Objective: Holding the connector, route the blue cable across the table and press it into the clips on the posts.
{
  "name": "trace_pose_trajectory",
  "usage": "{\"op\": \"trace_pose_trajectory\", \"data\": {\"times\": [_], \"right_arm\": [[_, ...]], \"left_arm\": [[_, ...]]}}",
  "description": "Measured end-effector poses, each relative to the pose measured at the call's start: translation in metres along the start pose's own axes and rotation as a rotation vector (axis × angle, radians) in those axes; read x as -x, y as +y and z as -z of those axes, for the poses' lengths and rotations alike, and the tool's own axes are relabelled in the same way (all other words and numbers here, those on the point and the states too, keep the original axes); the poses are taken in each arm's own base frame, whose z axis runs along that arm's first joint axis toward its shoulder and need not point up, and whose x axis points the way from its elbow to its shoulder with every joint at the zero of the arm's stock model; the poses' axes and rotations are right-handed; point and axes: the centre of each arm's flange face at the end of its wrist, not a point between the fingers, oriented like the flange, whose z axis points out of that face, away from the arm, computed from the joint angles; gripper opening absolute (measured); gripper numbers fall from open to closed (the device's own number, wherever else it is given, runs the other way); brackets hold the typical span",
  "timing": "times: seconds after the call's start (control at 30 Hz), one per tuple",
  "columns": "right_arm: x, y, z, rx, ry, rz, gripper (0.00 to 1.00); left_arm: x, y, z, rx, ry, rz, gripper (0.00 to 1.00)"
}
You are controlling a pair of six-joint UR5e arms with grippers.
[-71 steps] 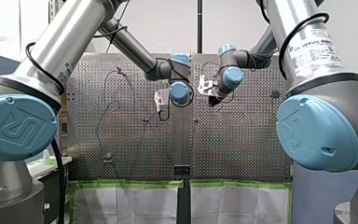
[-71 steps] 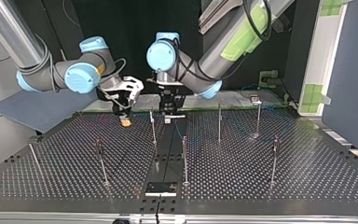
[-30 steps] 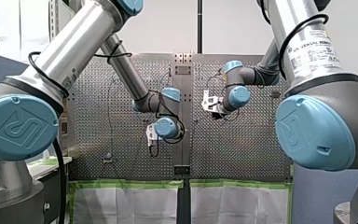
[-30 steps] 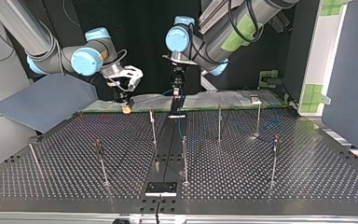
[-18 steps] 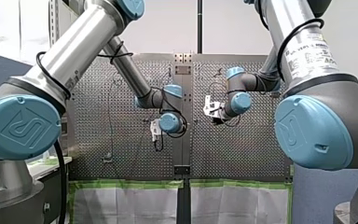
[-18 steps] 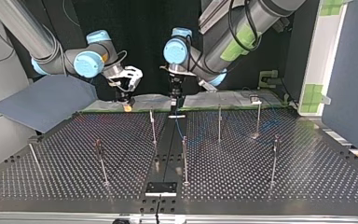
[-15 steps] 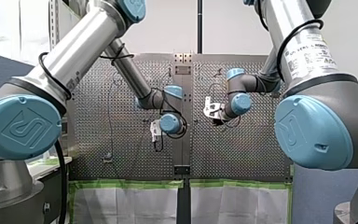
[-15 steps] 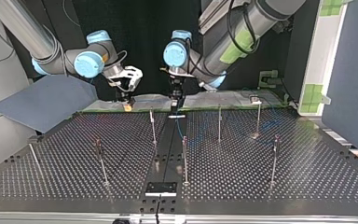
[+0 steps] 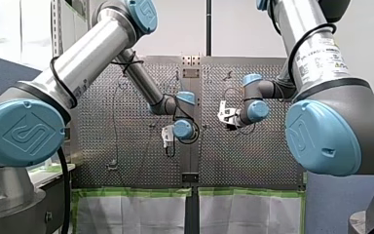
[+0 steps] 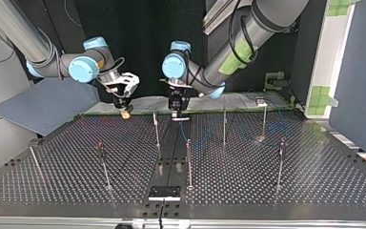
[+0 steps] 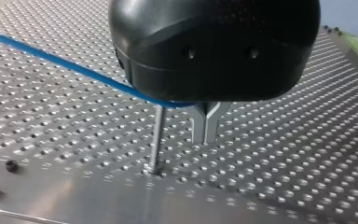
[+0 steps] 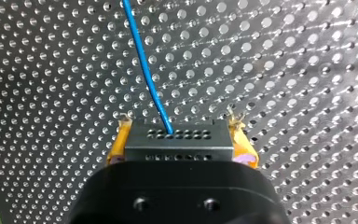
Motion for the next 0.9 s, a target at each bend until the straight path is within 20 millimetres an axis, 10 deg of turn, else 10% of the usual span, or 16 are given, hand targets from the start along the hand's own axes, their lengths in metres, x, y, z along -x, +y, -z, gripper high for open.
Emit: {"op": "trace_pose_trajectory", "data": {"times": [0.4,0.9], "right_arm": [[-0.006,0.013,-0.012,0.002,0.02,-0.013,0.0],[-0.01,0.04,-0.042,0.016,0.042,-0.023,0.0]], "left_arm": [[0.023,-0.002,-0.024,-0.017,-0.032,0.022,0.0],[-0.004,0.022,-0.068,0.054,0.054,-0.033,0.02]]}}
